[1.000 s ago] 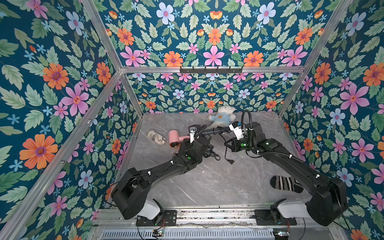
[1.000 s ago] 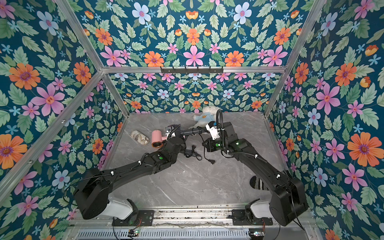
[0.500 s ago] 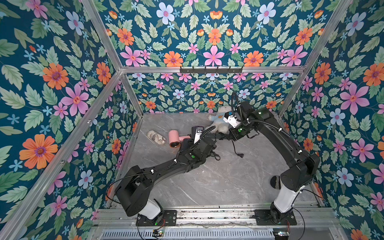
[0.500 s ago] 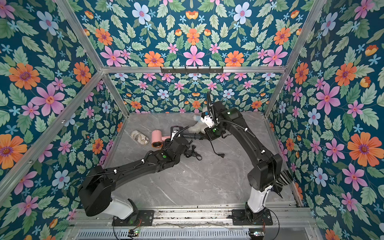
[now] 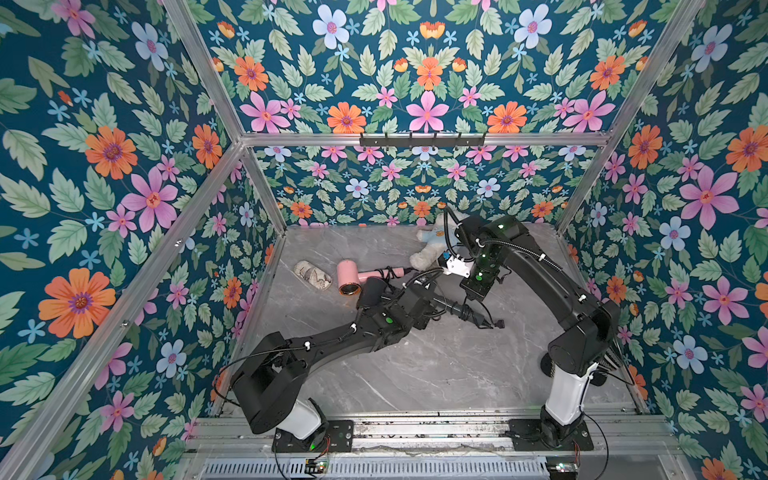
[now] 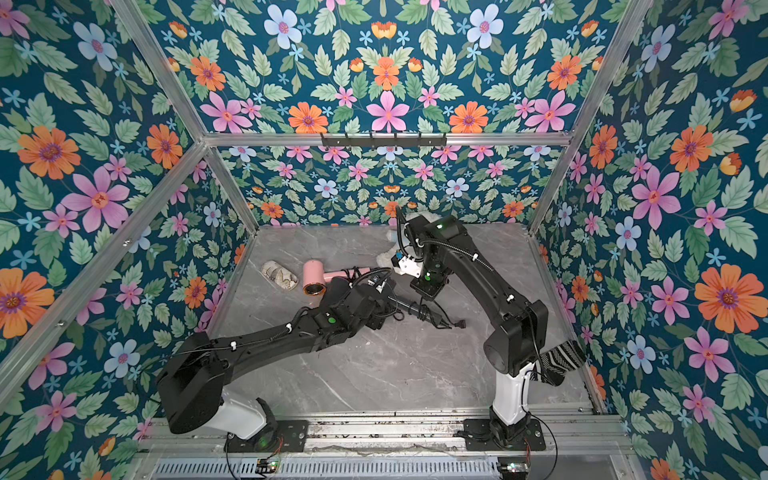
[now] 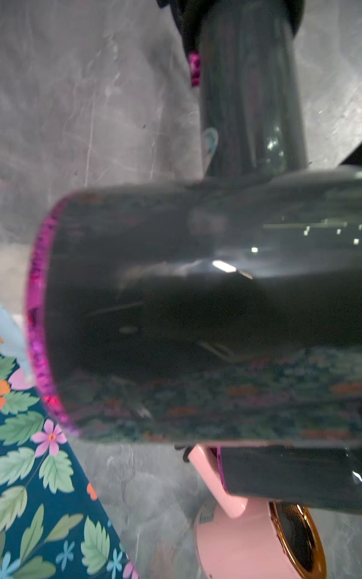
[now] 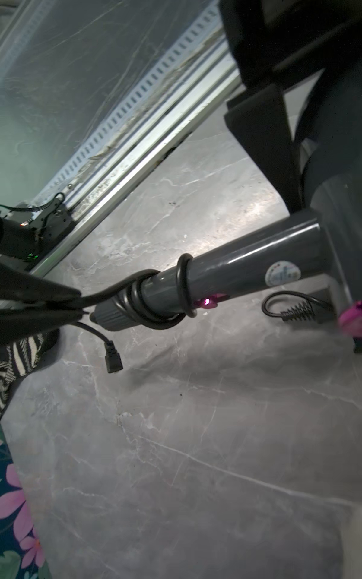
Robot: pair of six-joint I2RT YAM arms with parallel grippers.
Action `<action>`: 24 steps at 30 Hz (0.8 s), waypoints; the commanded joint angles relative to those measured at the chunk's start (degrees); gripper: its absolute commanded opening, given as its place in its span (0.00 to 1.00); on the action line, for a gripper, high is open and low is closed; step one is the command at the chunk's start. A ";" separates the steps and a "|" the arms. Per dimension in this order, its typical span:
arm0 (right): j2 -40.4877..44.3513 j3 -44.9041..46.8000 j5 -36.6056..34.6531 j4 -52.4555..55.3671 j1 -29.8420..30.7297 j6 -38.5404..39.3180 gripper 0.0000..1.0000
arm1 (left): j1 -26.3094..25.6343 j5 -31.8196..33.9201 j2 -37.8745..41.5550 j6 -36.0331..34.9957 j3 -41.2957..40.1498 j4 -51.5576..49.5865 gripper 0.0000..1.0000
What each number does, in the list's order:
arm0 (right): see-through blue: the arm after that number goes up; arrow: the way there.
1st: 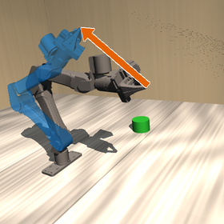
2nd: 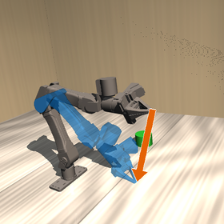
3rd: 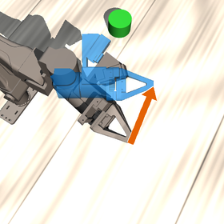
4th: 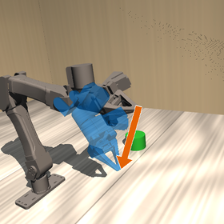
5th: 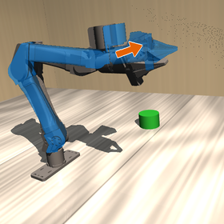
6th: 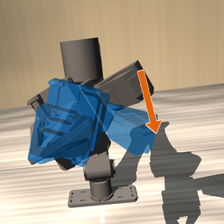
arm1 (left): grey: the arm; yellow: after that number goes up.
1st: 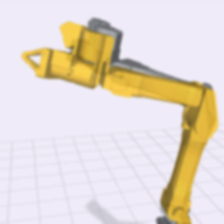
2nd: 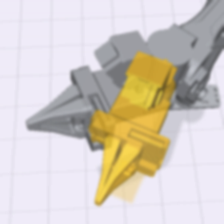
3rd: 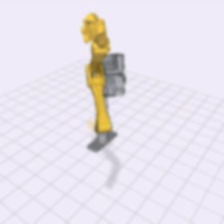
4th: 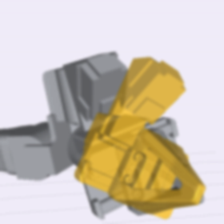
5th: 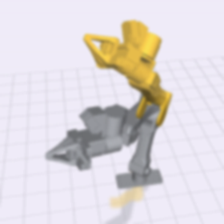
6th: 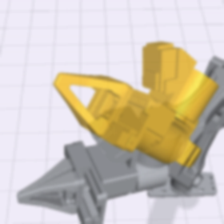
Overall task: Wrap the cord around the hair dryer
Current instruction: Wrap the power cord around the hair dryer.
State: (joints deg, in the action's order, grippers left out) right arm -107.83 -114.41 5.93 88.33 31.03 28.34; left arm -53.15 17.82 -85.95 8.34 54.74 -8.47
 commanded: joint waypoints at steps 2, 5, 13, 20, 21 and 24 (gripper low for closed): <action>1.29 2.00 7.68 -4.02 -0.05 11.06 0.00 | -0.11 -12.92 2.96 -10.67 -2.44 -9.80 0.00; 2.82 5.03 14.31 -7.73 -0.61 14.34 0.00 | -0.12 -18.27 6.52 -12.43 -4.25 -9.61 0.00; -0.65 3.57 5.94 -4.07 -0.98 11.51 0.00 | 1.02 -11.31 13.19 -12.38 -4.29 -14.12 0.00; 6.72 14.77 19.64 -23.03 -2.36 9.28 0.00 | 1.07 -23.96 18.92 -10.06 -8.59 -2.78 0.00; 7.22 16.04 22.92 -24.82 -3.28 8.31 0.00 | 1.11 -24.64 20.39 -9.32 -9.54 -0.12 0.00; 8.74 20.07 29.37 -31.52 -5.67 2.93 0.00 | 2.01 -25.10 24.18 -6.07 -12.44 6.95 0.00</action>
State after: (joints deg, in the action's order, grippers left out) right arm -100.09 -96.49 30.26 74.35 27.18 36.69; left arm -51.27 4.25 -64.31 2.31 43.70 -9.23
